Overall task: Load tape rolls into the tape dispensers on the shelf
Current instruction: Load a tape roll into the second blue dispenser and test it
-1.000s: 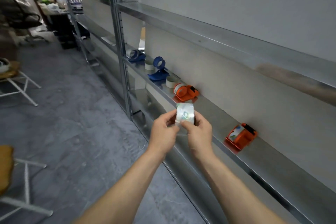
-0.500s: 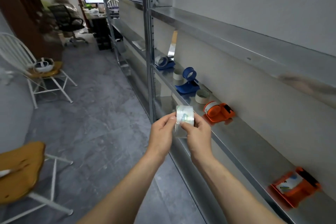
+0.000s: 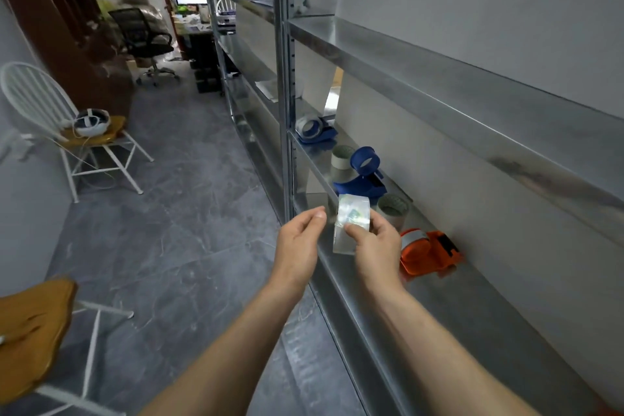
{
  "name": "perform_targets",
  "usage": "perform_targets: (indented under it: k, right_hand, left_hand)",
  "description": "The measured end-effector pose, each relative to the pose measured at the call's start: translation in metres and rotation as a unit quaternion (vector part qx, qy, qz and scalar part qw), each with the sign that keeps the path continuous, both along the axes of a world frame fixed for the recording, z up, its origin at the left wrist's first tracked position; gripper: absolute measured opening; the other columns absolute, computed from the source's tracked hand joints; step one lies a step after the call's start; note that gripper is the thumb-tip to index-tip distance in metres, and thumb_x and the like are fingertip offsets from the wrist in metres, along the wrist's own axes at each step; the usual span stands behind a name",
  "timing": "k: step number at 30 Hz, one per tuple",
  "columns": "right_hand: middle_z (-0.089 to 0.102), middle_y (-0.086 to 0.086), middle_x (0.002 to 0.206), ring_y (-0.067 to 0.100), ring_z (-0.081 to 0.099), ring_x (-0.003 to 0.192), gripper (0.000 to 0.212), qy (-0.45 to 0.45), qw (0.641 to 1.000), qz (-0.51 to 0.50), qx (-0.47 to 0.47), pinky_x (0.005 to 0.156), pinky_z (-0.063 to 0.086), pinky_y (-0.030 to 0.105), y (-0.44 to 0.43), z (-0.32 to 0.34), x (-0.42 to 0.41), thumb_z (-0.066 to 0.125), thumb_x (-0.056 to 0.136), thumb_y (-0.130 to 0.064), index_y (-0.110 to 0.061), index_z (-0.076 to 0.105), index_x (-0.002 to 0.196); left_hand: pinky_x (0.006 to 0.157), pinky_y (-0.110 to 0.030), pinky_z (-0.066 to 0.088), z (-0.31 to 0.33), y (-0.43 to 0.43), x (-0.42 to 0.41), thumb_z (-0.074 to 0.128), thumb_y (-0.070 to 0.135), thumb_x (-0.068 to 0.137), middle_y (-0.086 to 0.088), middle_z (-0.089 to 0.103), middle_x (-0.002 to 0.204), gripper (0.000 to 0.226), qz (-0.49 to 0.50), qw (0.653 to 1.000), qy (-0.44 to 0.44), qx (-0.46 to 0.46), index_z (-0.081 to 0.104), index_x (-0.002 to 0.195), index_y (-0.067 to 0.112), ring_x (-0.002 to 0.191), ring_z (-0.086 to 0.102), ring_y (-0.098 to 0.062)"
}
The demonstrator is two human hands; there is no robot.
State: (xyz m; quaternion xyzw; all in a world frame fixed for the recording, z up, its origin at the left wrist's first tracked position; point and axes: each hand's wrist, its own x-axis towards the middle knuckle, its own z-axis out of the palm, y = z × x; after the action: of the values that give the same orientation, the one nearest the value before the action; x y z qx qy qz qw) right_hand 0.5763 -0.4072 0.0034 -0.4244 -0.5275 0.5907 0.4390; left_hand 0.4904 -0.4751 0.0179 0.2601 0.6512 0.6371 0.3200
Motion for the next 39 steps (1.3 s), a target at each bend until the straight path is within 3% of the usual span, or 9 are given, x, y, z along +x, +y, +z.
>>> perform_targets:
  k: [5,10,14,19,24,32,35,37,39]
  right_hand:
    - [0.072,-0.003,0.093,-0.003,0.065,0.073,0.026,-0.01,0.999,-0.034,-0.017,0.059,0.047,0.008,0.031,-0.006,-0.026,0.063,0.087,0.0,-0.015,0.071,0.107]
    - [0.07,-0.004,0.096,0.004,0.063,0.084,0.028,0.002,0.993,-0.11,-0.048,0.068,0.047,0.02,0.059,-0.016,-0.073,0.063,0.087,0.0,-0.013,0.069,0.112]
    - [0.066,-0.01,0.092,0.003,0.06,0.083,0.027,0.006,0.983,-0.175,-0.061,0.067,0.045,0.02,0.079,-0.018,-0.113,0.063,0.088,-0.002,-0.022,0.065,0.105]
    - [0.072,0.009,0.102,0.02,0.066,0.087,0.027,0.008,0.962,-0.261,-0.081,0.079,0.053,0.034,0.099,-0.021,-0.151,0.063,0.086,0.0,-0.012,0.07,0.11]
    - [0.073,0.006,0.1,0.025,0.069,0.095,0.027,0.017,0.945,-0.317,-0.082,0.09,0.054,0.044,0.117,-0.022,-0.17,0.064,0.085,0.0,-0.018,0.069,0.104]
    - [0.073,0.001,0.094,0.011,0.067,0.079,0.017,0.023,0.929,-0.361,-0.073,0.069,0.049,0.021,0.161,-0.026,-0.164,0.064,0.088,-0.002,-0.014,0.068,0.1]
    - [0.06,-0.013,0.084,0.0,0.055,0.075,0.019,0.036,0.924,-0.374,-0.071,0.082,0.042,0.017,0.176,-0.028,-0.158,0.062,0.091,-0.002,-0.015,0.06,0.105]
    - [0.053,-0.018,0.083,0.005,0.052,0.08,0.032,0.037,0.921,-0.383,-0.061,0.089,0.038,0.024,0.187,-0.034,-0.154,0.063,0.091,-0.003,-0.009,0.06,0.122]
    - [0.051,-0.019,0.085,0.009,0.051,0.088,0.034,0.039,0.92,-0.384,-0.07,0.091,0.037,0.028,0.195,-0.039,-0.153,0.064,0.091,-0.005,-0.013,0.06,0.123]
  left_hand:
    - [0.102,-0.036,0.046,-0.009,0.034,-0.033,0.054,0.028,0.098,0.013,0.069,0.107,0.015,-0.027,1.0,-0.009,0.002,0.066,0.096,0.038,0.107,0.06,-0.002]
    - [0.105,-0.041,0.045,-0.02,0.066,-0.09,0.054,0.033,0.097,0.015,0.069,0.107,0.015,-0.068,0.998,-0.006,-0.008,0.066,0.094,0.04,0.11,0.06,-0.004]
    - [0.106,-0.042,0.045,-0.021,0.095,-0.142,0.055,0.033,0.097,0.014,0.069,0.107,0.014,-0.095,0.995,-0.013,-0.012,0.067,0.094,0.039,0.109,0.06,-0.005]
    - [0.108,-0.042,0.043,-0.02,0.123,-0.188,0.055,0.033,0.097,0.011,0.068,0.112,0.021,-0.142,0.99,-0.022,-0.01,0.07,0.111,0.027,0.113,0.059,-0.007]
    - [0.108,-0.042,0.043,-0.02,0.151,-0.213,0.055,0.033,0.097,0.01,0.068,0.114,0.019,-0.177,0.984,-0.028,-0.008,0.068,0.11,0.03,0.114,0.059,-0.007]
    - [0.107,-0.043,0.044,-0.018,0.21,-0.216,0.055,0.031,0.097,0.014,0.068,0.108,0.014,-0.222,0.975,-0.022,-0.014,0.067,0.093,0.038,0.111,0.059,-0.005]
    - [0.107,-0.042,0.043,-0.015,0.233,-0.213,0.056,0.032,0.096,0.015,0.068,0.108,0.014,-0.241,0.97,-0.011,-0.023,0.068,0.095,0.038,0.11,0.059,-0.005]
    - [0.107,-0.042,0.044,-0.013,0.251,-0.21,0.056,0.031,0.096,0.014,0.069,0.104,0.016,-0.25,0.968,-0.01,-0.029,0.069,0.09,0.037,0.108,0.06,-0.006]
    - [0.106,-0.042,0.044,-0.014,0.266,-0.206,0.056,0.029,0.096,0.011,0.069,0.103,0.016,-0.255,0.966,-0.011,-0.034,0.069,0.088,0.035,0.107,0.06,-0.007]
